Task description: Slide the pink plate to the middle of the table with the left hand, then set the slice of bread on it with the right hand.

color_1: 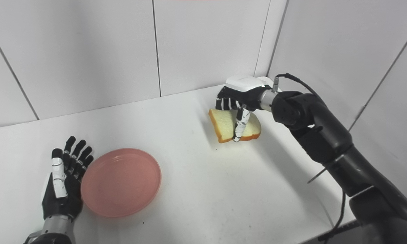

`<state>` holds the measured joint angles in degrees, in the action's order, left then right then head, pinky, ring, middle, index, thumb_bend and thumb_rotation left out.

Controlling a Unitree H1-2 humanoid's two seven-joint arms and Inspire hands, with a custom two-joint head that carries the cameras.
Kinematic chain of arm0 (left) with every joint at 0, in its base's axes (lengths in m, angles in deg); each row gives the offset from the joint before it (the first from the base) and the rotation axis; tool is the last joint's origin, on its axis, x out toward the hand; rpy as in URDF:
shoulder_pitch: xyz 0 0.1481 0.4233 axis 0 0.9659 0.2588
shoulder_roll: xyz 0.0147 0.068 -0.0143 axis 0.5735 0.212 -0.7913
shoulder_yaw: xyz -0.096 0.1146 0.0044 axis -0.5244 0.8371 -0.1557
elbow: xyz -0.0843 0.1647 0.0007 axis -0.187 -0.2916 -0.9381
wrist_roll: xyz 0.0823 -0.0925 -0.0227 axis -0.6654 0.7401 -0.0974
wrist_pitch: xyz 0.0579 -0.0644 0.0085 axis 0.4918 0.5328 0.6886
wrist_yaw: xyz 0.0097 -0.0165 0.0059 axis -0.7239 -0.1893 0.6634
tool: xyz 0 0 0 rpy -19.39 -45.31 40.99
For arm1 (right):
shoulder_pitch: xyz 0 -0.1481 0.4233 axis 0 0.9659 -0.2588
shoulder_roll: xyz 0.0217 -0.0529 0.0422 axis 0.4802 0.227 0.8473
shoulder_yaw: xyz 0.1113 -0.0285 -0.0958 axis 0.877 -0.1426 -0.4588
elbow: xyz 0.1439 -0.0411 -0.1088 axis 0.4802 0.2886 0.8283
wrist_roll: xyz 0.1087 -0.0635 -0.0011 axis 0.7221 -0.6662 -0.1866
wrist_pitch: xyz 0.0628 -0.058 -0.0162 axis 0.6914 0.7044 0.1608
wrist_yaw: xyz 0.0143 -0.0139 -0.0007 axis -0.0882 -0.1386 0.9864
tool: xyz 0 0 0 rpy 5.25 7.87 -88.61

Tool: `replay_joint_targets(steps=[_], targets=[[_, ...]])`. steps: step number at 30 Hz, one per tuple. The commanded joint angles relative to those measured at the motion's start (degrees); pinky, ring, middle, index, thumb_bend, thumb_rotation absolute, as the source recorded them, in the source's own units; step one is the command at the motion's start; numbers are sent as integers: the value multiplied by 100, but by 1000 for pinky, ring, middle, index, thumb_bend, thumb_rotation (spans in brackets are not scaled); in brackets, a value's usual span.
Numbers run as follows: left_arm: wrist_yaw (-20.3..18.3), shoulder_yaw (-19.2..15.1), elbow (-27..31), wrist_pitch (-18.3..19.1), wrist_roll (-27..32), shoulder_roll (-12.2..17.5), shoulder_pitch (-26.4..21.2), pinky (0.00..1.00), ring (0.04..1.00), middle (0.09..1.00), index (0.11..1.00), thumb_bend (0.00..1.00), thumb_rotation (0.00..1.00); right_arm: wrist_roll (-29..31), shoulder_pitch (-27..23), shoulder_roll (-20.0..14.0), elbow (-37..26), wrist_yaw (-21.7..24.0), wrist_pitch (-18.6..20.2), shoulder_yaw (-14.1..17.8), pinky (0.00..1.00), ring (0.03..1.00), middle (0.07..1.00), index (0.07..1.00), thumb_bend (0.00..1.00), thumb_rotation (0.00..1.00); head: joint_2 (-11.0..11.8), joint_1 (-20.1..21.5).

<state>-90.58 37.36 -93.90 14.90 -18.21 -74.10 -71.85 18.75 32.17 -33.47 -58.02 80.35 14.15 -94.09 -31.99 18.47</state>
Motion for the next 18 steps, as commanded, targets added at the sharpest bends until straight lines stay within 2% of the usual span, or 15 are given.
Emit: replay_joint_targets(steps=[1,6,12,15,18], targets=[[49,49,18,27,-60,-84,-41,939,920,938,940,702,1000,94,-271,32,-218,-163,-159,70,367,437,477,497,528,0,-12,-112],[0,87,-88,-88,-35,-130,-55,955,932,943,945,703,1000,264,-307,380,-297,-233,-340,26,364,416,485,519,519,0,-23,-309],[3,97,-192,-191,18,-205,-57,942,930,935,938,703,1000,355,-432,958,-358,-183,-213,-110,350,405,484,529,516,0,-43,-572],[69,115,-155,-166,-52,-247,-45,942,926,933,931,696,1000,521,-515,1184,-308,-192,-405,-161,326,397,481,532,515,0,-57,-838],[171,161,-166,-210,-217,-285,-44,933,917,929,928,693,1000,558,-587,1343,-381,-167,-375,-242,323,398,480,531,515,0,-56,-1075]])
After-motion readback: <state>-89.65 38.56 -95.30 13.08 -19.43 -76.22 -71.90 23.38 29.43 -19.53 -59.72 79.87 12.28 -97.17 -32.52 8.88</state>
